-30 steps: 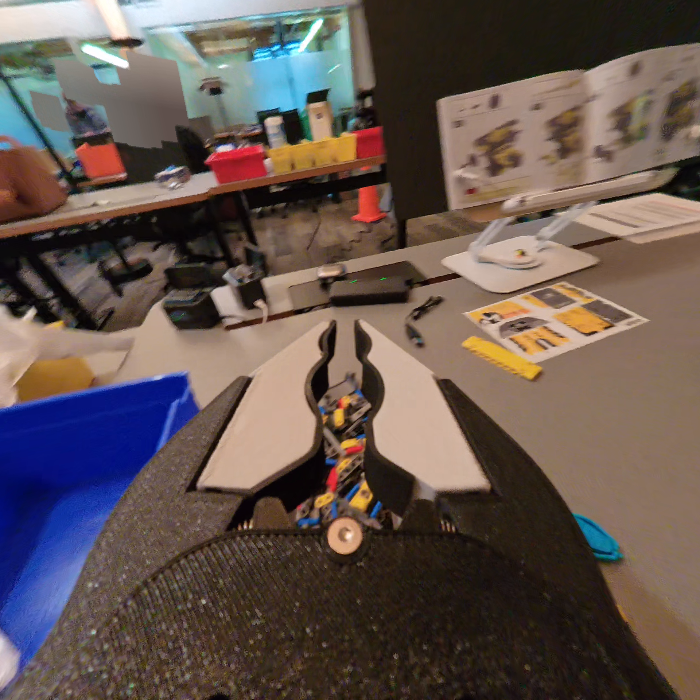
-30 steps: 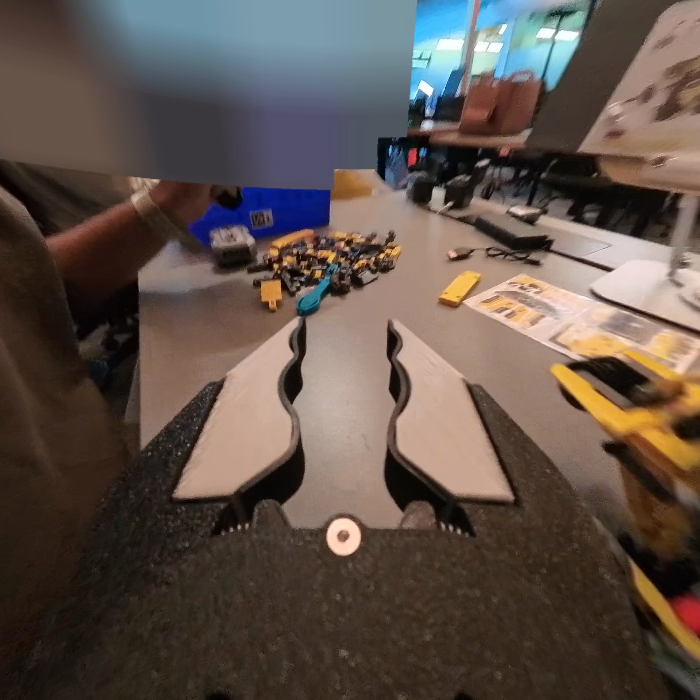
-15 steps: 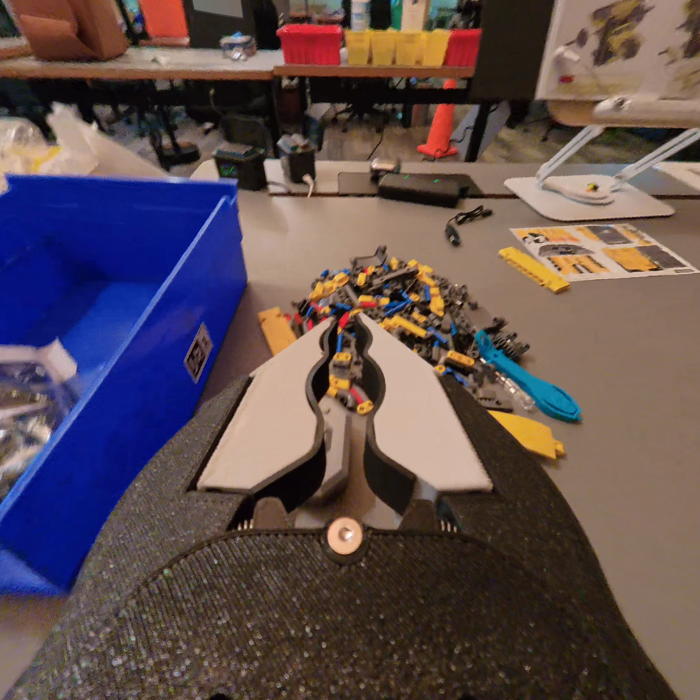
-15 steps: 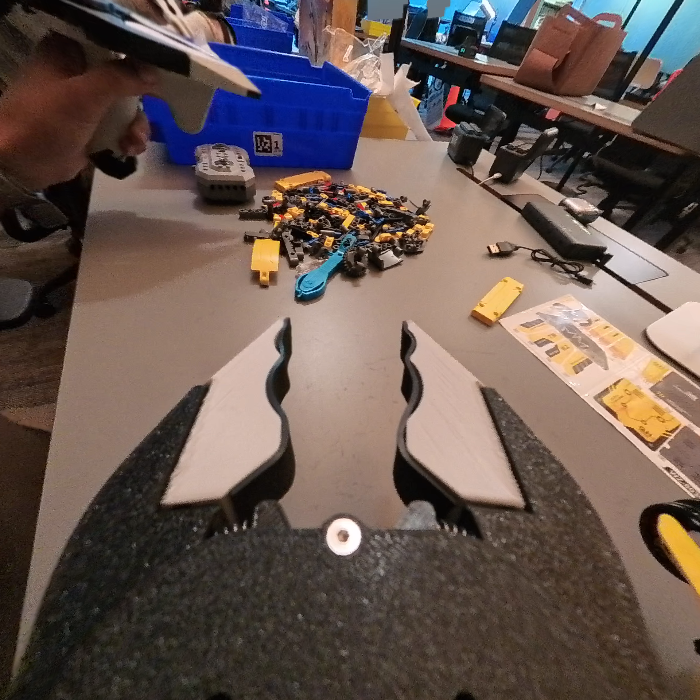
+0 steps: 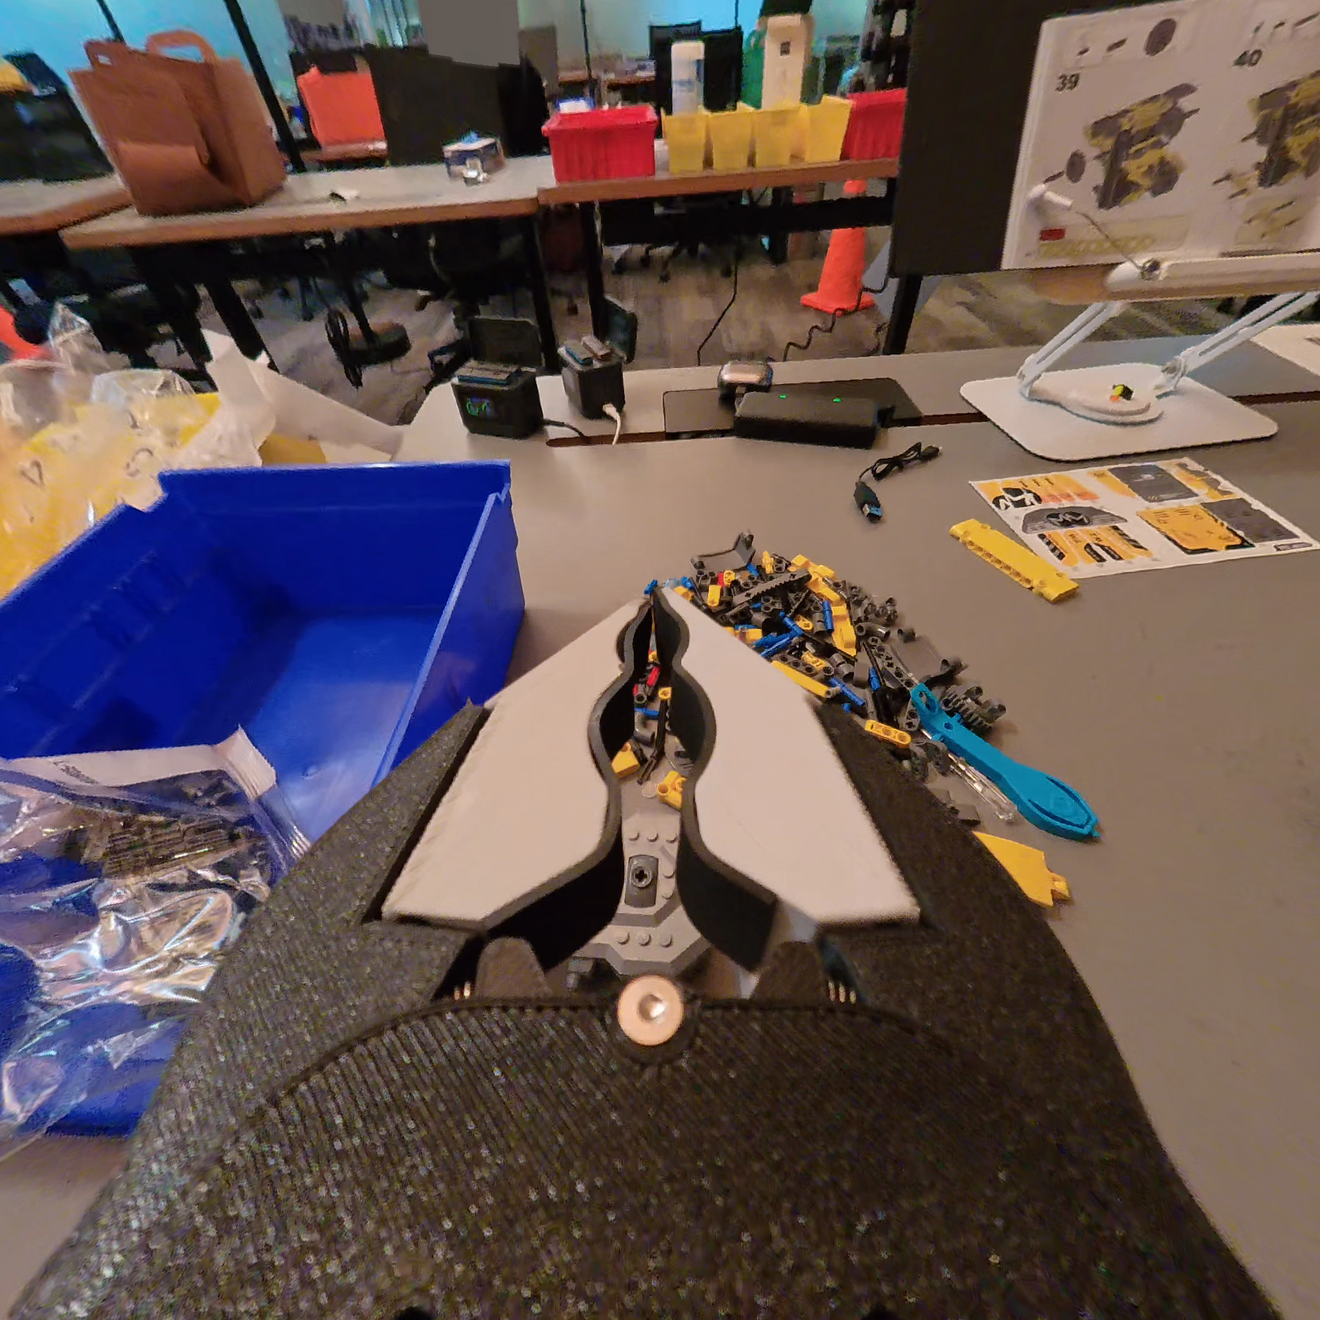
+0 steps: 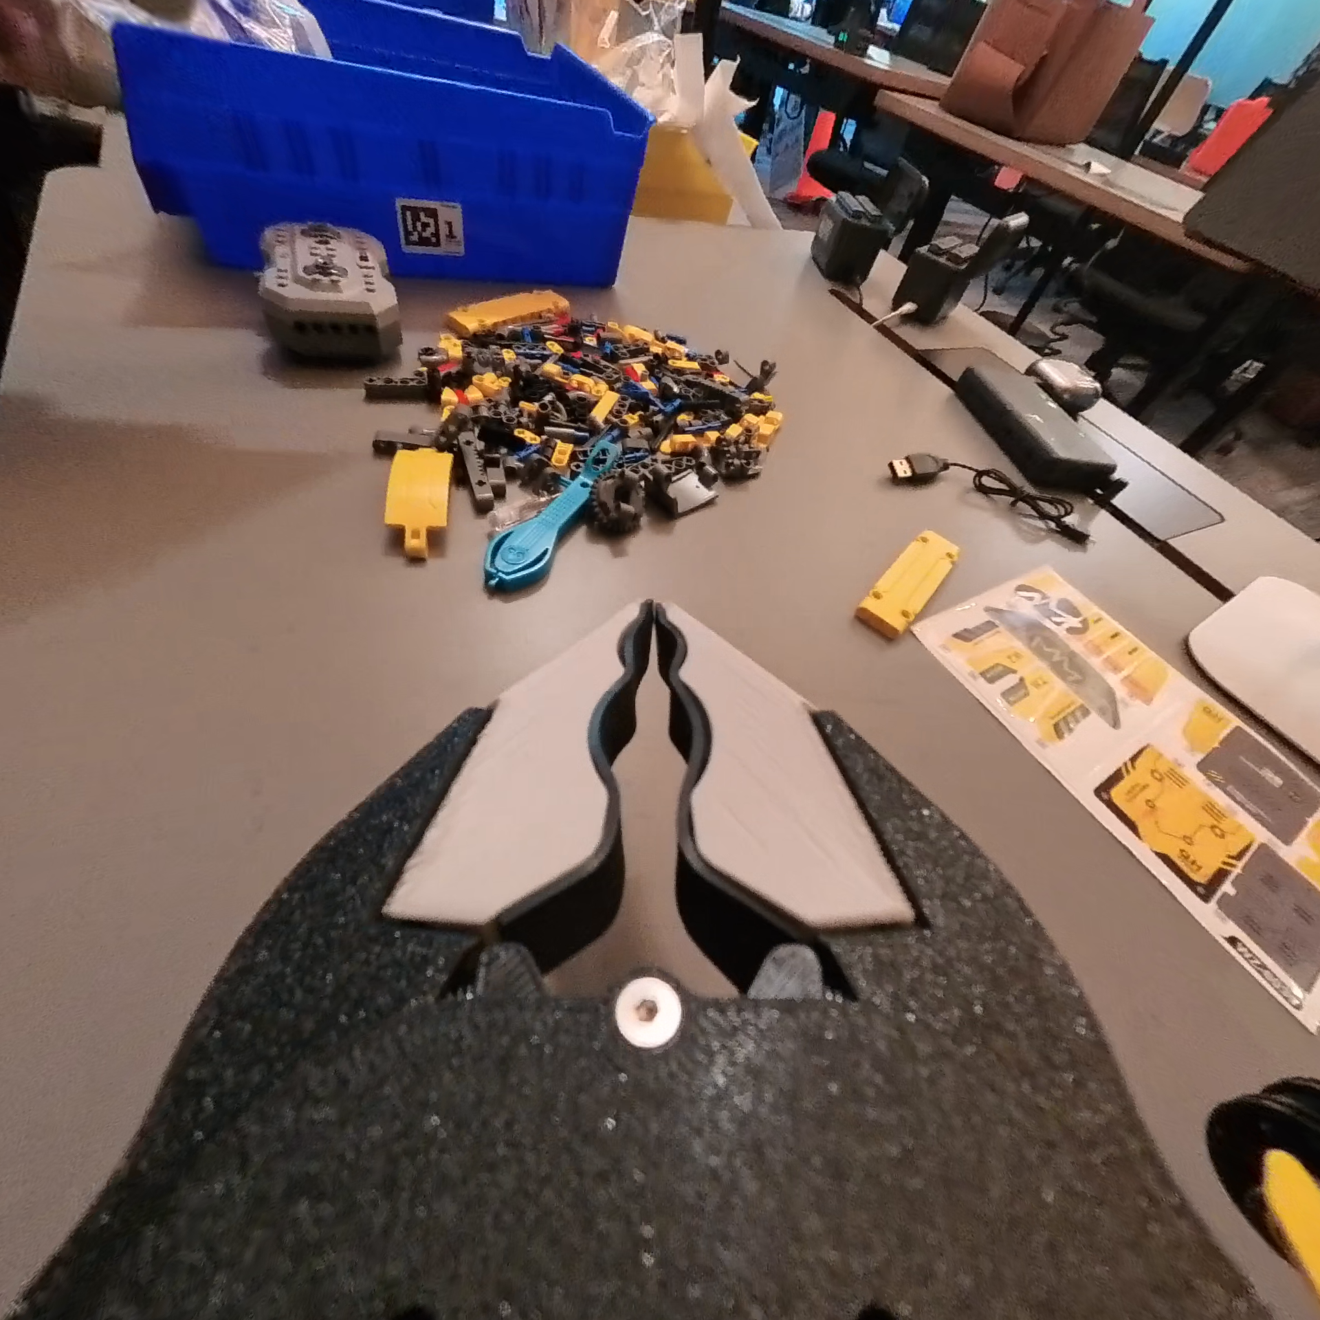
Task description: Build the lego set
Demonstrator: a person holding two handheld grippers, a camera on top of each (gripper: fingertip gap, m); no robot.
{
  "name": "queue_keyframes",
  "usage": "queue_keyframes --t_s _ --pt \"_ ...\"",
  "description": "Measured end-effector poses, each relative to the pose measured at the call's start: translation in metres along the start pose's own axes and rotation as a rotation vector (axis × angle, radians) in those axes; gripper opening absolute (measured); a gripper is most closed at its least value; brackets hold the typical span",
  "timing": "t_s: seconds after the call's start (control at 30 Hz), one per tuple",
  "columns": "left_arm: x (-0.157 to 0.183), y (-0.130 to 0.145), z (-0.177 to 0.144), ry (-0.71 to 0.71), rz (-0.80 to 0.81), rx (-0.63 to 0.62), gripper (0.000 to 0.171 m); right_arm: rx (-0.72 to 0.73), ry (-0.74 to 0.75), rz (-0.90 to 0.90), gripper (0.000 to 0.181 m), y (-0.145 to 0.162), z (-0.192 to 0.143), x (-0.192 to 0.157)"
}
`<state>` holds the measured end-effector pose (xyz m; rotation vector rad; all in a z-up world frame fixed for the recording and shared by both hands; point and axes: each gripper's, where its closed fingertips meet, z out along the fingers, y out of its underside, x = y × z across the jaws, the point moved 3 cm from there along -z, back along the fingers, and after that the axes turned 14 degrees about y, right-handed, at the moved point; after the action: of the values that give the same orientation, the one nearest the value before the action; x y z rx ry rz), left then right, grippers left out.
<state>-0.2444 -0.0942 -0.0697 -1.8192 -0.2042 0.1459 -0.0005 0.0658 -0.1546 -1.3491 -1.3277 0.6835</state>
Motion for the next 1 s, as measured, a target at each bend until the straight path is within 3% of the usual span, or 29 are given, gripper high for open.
queue_keyframes --t_s 0.2,0.47,0.57,0.7,0.87,1.0 --pt "-0.002 0.021 0.009 0.006 -0.021 -0.058 0.0 0.04 -0.022 0.04 0.008 -0.005 -0.008 -0.002" --pt "-0.01 0.041 0.047 0.055 -0.059 -0.14 0.0 -0.115 -0.069 0.029 0.025 0.009 0.007 -0.014" --pt "-0.022 0.042 0.069 0.015 0.008 -0.249 0.004 -0.179 -0.095 0.012 0.029 0.016 0.012 -0.019" --pt "-0.046 0.036 0.094 -0.066 0.144 -0.454 0.004 -0.14 -0.095 0.026 0.027 0.011 0.012 -0.017" --pt "-0.049 0.062 0.123 0.064 0.07 -0.638 0.001 -0.111 -0.114 0.11 0.025 0.007 0.011 -0.008" --pt "-0.045 0.087 0.126 0.13 0.028 -0.738 0.005 -0.076 -0.171 0.2 0.021 0.002 0.008 -0.002"
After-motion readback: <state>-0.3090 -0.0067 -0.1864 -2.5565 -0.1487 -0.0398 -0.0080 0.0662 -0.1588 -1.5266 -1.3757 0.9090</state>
